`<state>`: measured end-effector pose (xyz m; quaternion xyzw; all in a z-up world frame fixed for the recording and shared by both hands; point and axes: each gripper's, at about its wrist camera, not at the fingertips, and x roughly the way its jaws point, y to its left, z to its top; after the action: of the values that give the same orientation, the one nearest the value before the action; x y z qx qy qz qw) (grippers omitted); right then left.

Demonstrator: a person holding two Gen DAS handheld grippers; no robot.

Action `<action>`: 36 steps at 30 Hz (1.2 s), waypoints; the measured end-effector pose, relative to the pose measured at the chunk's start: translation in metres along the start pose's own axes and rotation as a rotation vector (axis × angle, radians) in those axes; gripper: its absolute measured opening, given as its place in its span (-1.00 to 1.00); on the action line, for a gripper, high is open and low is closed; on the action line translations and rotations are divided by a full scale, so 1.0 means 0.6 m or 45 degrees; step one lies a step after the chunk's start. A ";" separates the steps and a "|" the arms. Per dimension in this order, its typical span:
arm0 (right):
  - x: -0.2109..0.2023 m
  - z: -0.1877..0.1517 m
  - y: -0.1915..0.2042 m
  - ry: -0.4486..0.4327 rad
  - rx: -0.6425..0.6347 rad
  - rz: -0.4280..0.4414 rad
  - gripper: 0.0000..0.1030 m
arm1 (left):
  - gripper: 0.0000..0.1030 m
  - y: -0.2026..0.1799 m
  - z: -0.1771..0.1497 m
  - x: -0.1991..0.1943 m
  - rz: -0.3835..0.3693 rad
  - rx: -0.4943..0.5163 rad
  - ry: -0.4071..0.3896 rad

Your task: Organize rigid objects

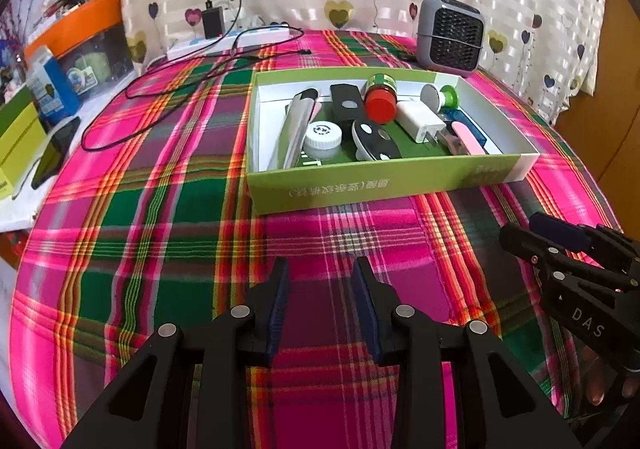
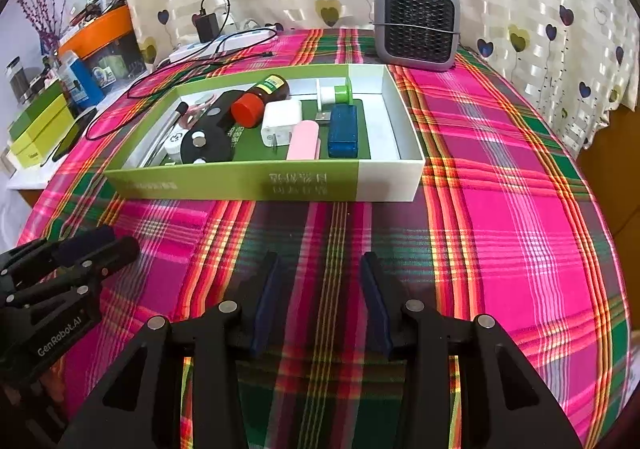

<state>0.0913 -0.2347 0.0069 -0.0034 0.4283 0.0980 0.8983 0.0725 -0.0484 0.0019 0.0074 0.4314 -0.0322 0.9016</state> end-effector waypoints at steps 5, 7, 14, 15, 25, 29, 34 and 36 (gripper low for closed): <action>-0.002 -0.003 -0.002 -0.002 0.006 0.004 -0.19 | -0.39 -0.009 -0.008 -0.003 0.033 0.018 -0.015; -0.002 -0.004 -0.003 -0.001 0.006 0.004 -0.19 | -0.39 -0.012 -0.009 -0.004 0.033 0.021 -0.018; -0.001 -0.006 0.004 0.003 -0.017 -0.025 -0.19 | -0.38 -0.014 -0.014 -0.005 0.046 -0.006 -0.047; -0.001 -0.006 0.004 0.003 -0.018 -0.026 -0.19 | -0.38 -0.015 -0.015 -0.005 0.049 -0.009 -0.053; 0.001 -0.007 0.007 0.006 -0.031 -0.042 -0.18 | -0.37 -0.015 -0.016 -0.006 0.054 -0.010 -0.057; 0.001 -0.006 0.008 0.005 -0.025 -0.036 -0.17 | -0.37 -0.015 -0.016 -0.006 0.055 -0.009 -0.058; 0.001 -0.007 0.009 0.006 -0.032 -0.044 -0.17 | -0.37 -0.015 -0.016 -0.005 0.055 -0.009 -0.057; 0.001 -0.006 0.009 0.006 -0.031 -0.043 -0.17 | -0.37 -0.015 -0.016 -0.006 0.054 -0.009 -0.058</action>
<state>0.0878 -0.2297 0.0044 -0.0218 0.4291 0.0882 0.8987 0.0626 -0.0569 -0.0013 0.0126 0.4107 -0.0116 0.9116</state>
